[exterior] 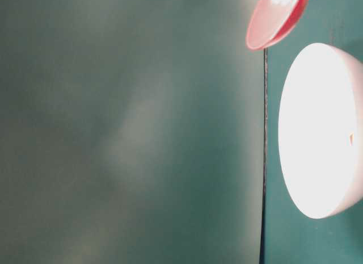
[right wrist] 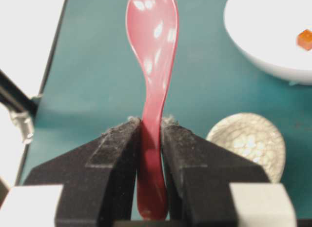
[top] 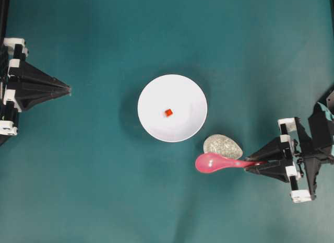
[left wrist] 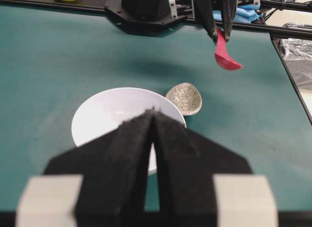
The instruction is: Grip the spoon and scoop the red block from the bowl with right arm.
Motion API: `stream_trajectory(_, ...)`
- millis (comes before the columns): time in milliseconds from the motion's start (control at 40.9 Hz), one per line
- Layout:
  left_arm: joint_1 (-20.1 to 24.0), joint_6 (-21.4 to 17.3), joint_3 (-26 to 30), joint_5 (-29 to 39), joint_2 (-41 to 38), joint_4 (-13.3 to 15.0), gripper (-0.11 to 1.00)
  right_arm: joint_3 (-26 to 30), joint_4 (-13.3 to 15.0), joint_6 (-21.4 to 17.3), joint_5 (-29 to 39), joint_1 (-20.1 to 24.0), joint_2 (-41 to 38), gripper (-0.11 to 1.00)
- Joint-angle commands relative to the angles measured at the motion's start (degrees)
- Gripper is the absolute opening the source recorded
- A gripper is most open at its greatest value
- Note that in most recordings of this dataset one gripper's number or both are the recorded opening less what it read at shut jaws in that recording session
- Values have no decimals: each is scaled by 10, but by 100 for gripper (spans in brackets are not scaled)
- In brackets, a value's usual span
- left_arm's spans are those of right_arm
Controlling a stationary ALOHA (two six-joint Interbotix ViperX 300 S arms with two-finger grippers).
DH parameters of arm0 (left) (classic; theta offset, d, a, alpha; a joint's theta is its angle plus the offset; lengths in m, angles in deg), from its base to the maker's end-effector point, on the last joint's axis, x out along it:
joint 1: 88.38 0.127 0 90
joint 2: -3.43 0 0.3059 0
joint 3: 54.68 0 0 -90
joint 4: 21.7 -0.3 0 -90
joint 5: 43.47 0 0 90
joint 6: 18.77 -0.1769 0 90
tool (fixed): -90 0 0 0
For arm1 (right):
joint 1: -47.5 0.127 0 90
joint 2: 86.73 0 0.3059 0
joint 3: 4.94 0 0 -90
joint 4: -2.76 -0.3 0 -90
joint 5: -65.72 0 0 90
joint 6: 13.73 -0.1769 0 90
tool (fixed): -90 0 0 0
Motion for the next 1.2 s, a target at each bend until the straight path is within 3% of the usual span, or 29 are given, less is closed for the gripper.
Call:
stream_trajectory(0,2,0,13,-4,-4,-1,0,15,2,9,76,-27,30,22)
stream_trajectory(269,2,0,14,-4,-4,-1,0,54,-5,-2,205,-123,83,20)
stream_trajectory(538,2,0,14,-5,-4,0,0,127,-5,-35,416,-265,91,20)
stream_trajectory(709,2,0,14,-6,-4,-1,0,175,-4,-51,533,-330,82,20)
stream_trajectory(954,2,0,13,-4,-4,-2,0,163,-2,-72,627,-340,71,13)
stream_trajectory(1174,2,-1,13,-4,-4,-1,0,110,4,-83,618,-338,70,13)
